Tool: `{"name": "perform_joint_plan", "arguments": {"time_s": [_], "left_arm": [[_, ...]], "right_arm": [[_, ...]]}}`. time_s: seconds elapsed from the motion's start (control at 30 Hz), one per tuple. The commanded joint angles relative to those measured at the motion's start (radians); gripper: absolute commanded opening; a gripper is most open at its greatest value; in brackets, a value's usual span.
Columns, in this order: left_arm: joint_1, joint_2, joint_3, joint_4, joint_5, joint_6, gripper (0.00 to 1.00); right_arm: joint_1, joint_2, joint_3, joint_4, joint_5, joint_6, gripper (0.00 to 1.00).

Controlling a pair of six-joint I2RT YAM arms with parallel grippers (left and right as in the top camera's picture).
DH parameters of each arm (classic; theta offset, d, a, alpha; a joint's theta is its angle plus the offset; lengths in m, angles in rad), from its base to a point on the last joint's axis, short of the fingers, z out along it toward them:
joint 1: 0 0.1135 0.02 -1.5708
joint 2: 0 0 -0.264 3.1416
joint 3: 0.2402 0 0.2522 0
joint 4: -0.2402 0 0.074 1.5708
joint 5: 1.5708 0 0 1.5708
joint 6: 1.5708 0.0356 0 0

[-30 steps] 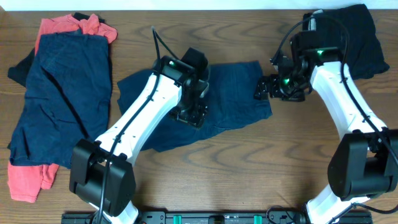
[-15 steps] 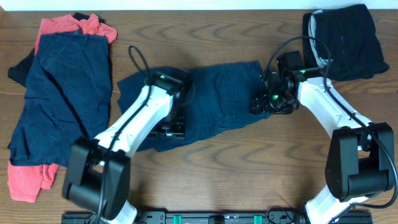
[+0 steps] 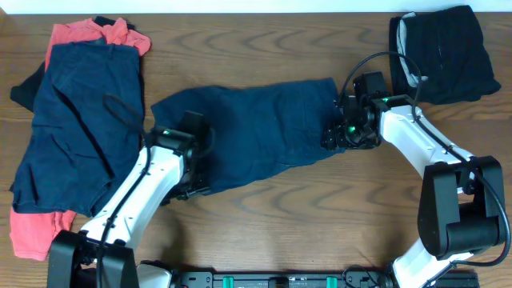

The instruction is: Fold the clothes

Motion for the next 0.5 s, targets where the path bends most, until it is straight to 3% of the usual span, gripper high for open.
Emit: {"name": "perform_joint_plan", "arguments": {"time_s": [0.0,0.47], "left_arm": [[0.037,-0.012,-0.041,0.023,-0.020,-0.022,0.65],[0.074,-0.011,-0.185,0.261,-0.021,0.016,0.65]], "right_arm": [[0.006,0.007,-0.007,0.006,0.049,0.009,0.72],[0.058,0.007,-0.008,0.058,0.047,0.009,0.61]]}}
